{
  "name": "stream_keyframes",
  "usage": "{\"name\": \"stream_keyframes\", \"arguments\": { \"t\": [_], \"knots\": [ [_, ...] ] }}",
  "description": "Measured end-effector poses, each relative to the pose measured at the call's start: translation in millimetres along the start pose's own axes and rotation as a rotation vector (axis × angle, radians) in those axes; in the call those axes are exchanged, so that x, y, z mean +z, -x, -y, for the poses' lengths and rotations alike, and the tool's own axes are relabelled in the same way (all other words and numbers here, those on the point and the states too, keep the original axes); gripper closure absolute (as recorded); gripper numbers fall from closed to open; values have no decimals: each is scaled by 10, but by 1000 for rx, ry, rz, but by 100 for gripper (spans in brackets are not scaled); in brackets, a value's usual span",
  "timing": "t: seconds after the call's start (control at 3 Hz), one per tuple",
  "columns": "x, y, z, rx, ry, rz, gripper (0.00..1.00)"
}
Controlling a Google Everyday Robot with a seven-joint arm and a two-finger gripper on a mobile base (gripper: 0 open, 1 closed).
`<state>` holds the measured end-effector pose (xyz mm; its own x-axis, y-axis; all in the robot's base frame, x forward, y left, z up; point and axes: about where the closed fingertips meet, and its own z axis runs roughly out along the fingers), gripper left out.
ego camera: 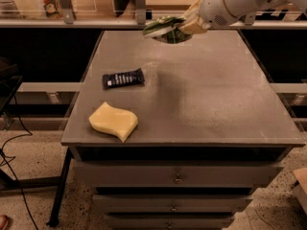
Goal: Move green jalapeno chip bag near rxbar blueberry
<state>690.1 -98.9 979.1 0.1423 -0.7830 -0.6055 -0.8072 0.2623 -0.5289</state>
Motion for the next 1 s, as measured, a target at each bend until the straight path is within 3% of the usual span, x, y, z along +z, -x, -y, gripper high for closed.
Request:
{"name": "stream_keyframes", "arguments": {
  "t": [0.33, 0.67, 1.0],
  "knots": [
    [40, 91, -95, -6, 29, 60, 36],
    [61, 106, -106, -7, 33, 62, 13],
    [82, 116, -118, -8, 37, 63, 0]
  ]
}}
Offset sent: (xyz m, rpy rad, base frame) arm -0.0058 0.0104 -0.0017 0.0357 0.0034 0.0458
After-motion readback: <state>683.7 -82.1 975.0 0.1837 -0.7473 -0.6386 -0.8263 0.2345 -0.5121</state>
